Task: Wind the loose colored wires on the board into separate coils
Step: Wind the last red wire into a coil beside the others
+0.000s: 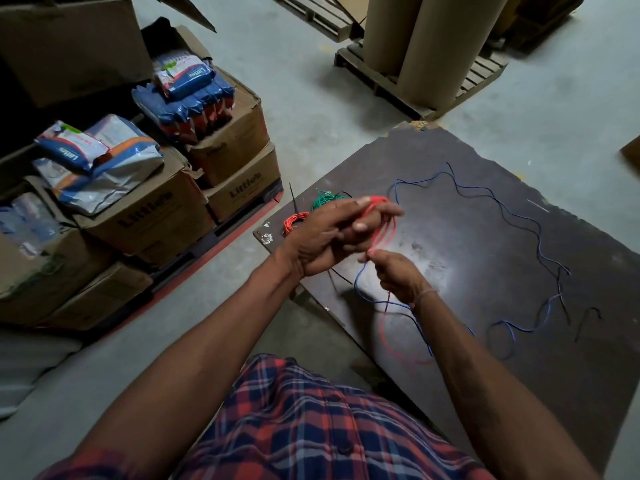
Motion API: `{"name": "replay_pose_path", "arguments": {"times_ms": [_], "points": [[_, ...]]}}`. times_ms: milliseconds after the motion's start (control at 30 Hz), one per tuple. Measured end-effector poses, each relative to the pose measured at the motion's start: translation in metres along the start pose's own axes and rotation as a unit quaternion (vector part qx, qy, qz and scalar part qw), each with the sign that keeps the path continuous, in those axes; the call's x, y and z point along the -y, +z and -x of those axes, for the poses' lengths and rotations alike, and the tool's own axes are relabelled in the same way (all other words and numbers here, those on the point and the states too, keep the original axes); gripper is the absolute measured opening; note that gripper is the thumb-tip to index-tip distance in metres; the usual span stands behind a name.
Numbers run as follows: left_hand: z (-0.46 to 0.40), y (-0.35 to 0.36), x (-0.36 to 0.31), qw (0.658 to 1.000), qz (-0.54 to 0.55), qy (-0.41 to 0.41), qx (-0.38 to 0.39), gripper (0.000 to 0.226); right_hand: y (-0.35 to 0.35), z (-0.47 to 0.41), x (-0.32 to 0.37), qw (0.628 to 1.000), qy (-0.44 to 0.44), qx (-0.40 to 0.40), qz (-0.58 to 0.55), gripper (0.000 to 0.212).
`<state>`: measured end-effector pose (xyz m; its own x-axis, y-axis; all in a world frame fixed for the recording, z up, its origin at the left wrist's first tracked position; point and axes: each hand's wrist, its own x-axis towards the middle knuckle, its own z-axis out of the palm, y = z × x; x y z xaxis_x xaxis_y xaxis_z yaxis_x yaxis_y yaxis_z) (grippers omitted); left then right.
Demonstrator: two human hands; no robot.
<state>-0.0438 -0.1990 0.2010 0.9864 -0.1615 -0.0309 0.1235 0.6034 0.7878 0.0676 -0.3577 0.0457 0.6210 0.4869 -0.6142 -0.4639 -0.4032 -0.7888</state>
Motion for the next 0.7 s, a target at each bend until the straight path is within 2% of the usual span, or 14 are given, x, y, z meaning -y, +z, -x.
{"name": "replay_pose_path", "arguments": {"times_ms": [133,200,267,400,467,500,567,700], "points": [[-0.020,-0.025,-0.002,0.983,-0.033,0.100,-0.153,0.043,0.008,0.041,-0.010,0.996,-0.044,0.028,0.072,0.034],[-0.028,-0.044,0.000,0.964,-0.131,0.099,-0.211,0.037,0.010,0.066,0.000,0.989,-0.073,0.058,0.116,0.037],[-0.033,-0.058,0.007,0.927,-0.278,0.073,-0.242,0.035,0.007,0.088,0.013,0.979,-0.109,0.092,0.146,0.038],[-0.036,-0.068,0.028,0.831,-0.514,-0.017,-0.211,0.031,-0.006,0.116,0.045,0.955,-0.195,0.096,0.200,0.037],[-0.034,-0.065,0.037,0.785,-0.593,-0.060,-0.172,0.031,-0.017,0.118,0.058,0.939,-0.248,0.078,0.225,0.034],[-0.032,-0.063,0.040,0.773,-0.613,-0.074,-0.146,0.034,-0.024,0.116,0.064,0.932,-0.270,0.060,0.235,0.032],[-0.026,-0.054,0.045,0.788,-0.604,-0.079,-0.090,0.042,-0.041,0.112,0.074,0.920,-0.310,0.014,0.239,0.029],[-0.020,-0.027,0.052,0.894,-0.437,-0.095,-0.021,0.052,-0.065,0.099,0.088,0.899,-0.356,-0.049,0.249,0.026]]}}
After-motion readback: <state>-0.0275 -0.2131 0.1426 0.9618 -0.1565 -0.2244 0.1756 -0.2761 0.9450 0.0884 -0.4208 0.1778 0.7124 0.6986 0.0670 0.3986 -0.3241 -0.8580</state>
